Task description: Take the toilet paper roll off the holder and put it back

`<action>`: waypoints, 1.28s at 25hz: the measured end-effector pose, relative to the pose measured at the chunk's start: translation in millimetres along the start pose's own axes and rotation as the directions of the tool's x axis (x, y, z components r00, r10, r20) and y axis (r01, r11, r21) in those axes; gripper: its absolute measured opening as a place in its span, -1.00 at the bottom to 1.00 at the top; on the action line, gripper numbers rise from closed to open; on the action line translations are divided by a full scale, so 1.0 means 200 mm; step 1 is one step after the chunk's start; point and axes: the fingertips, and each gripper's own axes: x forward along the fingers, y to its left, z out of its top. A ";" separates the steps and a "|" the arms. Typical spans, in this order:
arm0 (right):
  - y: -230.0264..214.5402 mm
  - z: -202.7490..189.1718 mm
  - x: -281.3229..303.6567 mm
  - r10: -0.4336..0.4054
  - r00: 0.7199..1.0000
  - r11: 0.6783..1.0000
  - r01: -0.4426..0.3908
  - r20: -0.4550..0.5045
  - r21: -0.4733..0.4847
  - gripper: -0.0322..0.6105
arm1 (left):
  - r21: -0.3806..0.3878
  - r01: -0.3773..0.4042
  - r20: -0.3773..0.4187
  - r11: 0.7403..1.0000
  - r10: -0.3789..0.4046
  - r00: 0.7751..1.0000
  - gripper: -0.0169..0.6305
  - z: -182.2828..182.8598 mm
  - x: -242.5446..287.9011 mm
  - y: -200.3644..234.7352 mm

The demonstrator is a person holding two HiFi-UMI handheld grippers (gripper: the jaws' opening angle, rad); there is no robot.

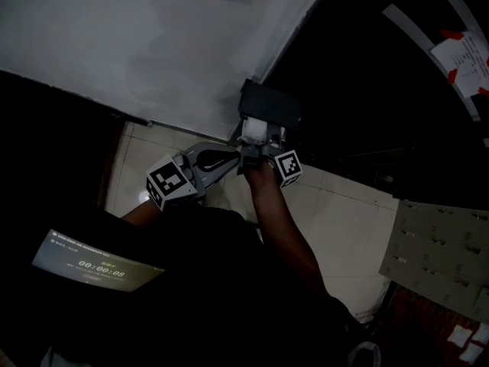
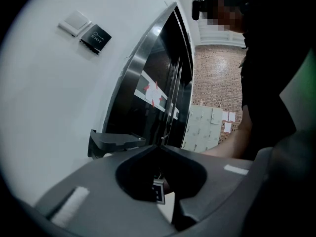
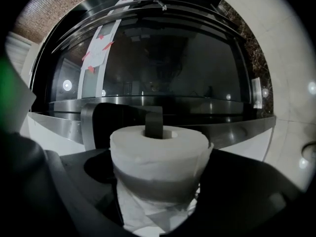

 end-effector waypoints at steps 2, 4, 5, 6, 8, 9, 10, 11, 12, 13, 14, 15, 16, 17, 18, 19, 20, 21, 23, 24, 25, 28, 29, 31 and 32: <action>0.00 -0.03 0.01 0.008 1.000 1.000 -0.008 -0.006 -0.003 0.55 | -0.001 -0.002 -0.001 1.000 0.002 1.000 -0.95 0.00 0.00 0.00; -0.02 -0.03 0.01 0.017 1.000 1.000 -0.017 -0.005 -0.014 0.55 | -0.002 -0.003 -0.006 1.000 0.003 1.000 -0.95 -0.02 -0.01 0.00; -0.03 -0.03 0.01 0.016 1.000 1.000 -0.016 -0.001 -0.014 0.55 | -0.003 -0.004 -0.007 1.000 0.003 1.000 -0.95 -0.02 -0.01 0.00; -0.02 -0.04 0.00 0.010 1.000 1.000 -0.010 0.002 -0.013 0.55 | -0.005 -0.006 -0.006 1.000 0.006 1.000 -0.95 -0.02 -0.01 0.00; -0.02 -0.05 0.00 -0.006 1.000 1.000 0.006 0.002 -0.021 0.55 | -0.012 -0.013 -0.002 1.000 0.013 1.000 -0.95 -0.02 -0.01 0.00; -0.02 -0.06 0.00 -0.011 1.000 1.000 0.011 0.000 -0.026 0.55 | -0.013 -0.016 -0.001 1.000 0.016 1.000 -0.95 -0.02 -0.01 0.00; -0.01 -0.06 0.00 -0.010 1.000 1.000 0.010 -0.004 -0.030 0.55 | -0.013 -0.017 -0.001 1.000 0.017 1.000 -0.95 -0.02 -0.01 0.01; -0.01 -0.07 0.00 -0.004 1.000 0.999 0.004 -0.010 -0.034 0.56 | -0.011 -0.016 0.000 1.000 0.016 1.000 -0.95 -0.01 -0.01 0.01; -0.01 -0.07 0.00 0.004 1.000 0.999 -0.004 -0.015 -0.038 0.56 | -0.008 -0.013 0.002 1.000 0.013 1.000 -0.95 -0.01 -0.01 0.01; -0.01 -0.07 0.00 0.011 1.000 0.999 -0.011 -0.021 -0.042 0.56 | -0.006 -0.010 0.003 1.000 0.010 1.000 -0.95 0.00 0.00 0.01; -0.01 -0.07 -0.01 0.015 1.000 0.999 -0.016 -0.026 -0.044 0.56 | -0.004 -0.007 0.004 1.000 0.007 1.000 -0.95 0.00 0.00 0.01; -0.01 -0.07 -0.02 0.021 0.999 0.999 -0.023 -0.034 -0.044 0.57 | -0.004 -0.006 0.005 1.000 0.006 1.000 -0.95 0.00 0.00 0.01; -0.01 -0.07 -0.03 0.031 0.999 0.999 -0.032 -0.045 -0.042 0.57 | -0.004 -0.006 0.007 1.000 0.006 1.000 -0.95 0.01 0.00 0.01; -0.02 -0.07 -0.05 0.039 0.997 0.998 -0.041 -0.059 -0.040 0.57 | -0.005 -0.007 0.008 1.000 0.007 1.000 -0.95 0.01 0.00 0.01; -0.02 -0.09 -0.07 0.042 0.996 0.998 -0.045 -0.075 -0.038 0.58 | -0.006 -0.009 0.008 1.000 0.009 1.000 -0.95 0.01 0.00 0.01; -0.02 -0.10 -0.10 0.039 0.995 0.998 -0.042 -0.090 -0.035 0.58 | -0.007 -0.010 0.008 1.000 0.010 1.000 -0.95 0.01 0.00 0.01; -0.03 -0.12 -0.13 0.033 0.994 0.999 -0.036 -0.100 -0.031 0.58 | -0.007 -0.009 0.008 1.000 0.009 1.000 -0.95 0.01 0.00 0.01; -0.04 -0.13 -0.16 0.026 0.994 0.999 -0.030 -0.109 -0.029 0.58 | -0.006 -0.009 0.007 1.000 0.009 1.000 -0.95 0.01 0.00 0.01; -0.07 -0.14 -0.23 0.012 0.992 0.999 -0.016 -0.125 -0.030 0.58 | -0.008 -0.008 0.007 1.000 0.008 1.000 -0.95 0.01 0.00 0.02; -0.08 -0.14 -0.27 0.003 0.991 0.999 -0.007 -0.131 -0.032 0.58 | -0.009 -0.008 0.006 1.000 0.008 1.000 -0.95 0.01 0.00 0.02; -0.09 -0.15 -0.30 -0.004 0.991 0.999 0.000 -0.137 -0.034 0.58 | -0.009 -0.007 0.005 1.000 0.007 1.000 -0.95 0.01 0.00 0.02; -0.08 -0.15 -0.40 0.001 0.986 0.999 -0.009 -0.168 -0.046 0.58 | -0.004 -0.003 0.006 1.000 0.003 1.000 -0.95 0.01 0.00 0.02; -0.06 -0.15 -0.43 0.012 0.982 0.998 -0.022 -0.188 -0.054 0.58 | -0.003 -0.002 0.007 1.000 0.002 1.000 -0.95 0.02 0.00 0.02; 0.01 -0.16 -0.50 0.045 0.969 0.991 -0.073 -0.245 -0.108 0.58 | -0.001 -0.005 0.008 1.000 0.005 1.000 -0.95 0.03 0.00 0.03; 0.05 -0.16 -0.53 0.064 0.958 0.980 -0.113 -0.279 -0.163 0.58 | 0.000 -0.007 0.009 1.000 0.007 1.000 -0.95 0.03 0.00 0.03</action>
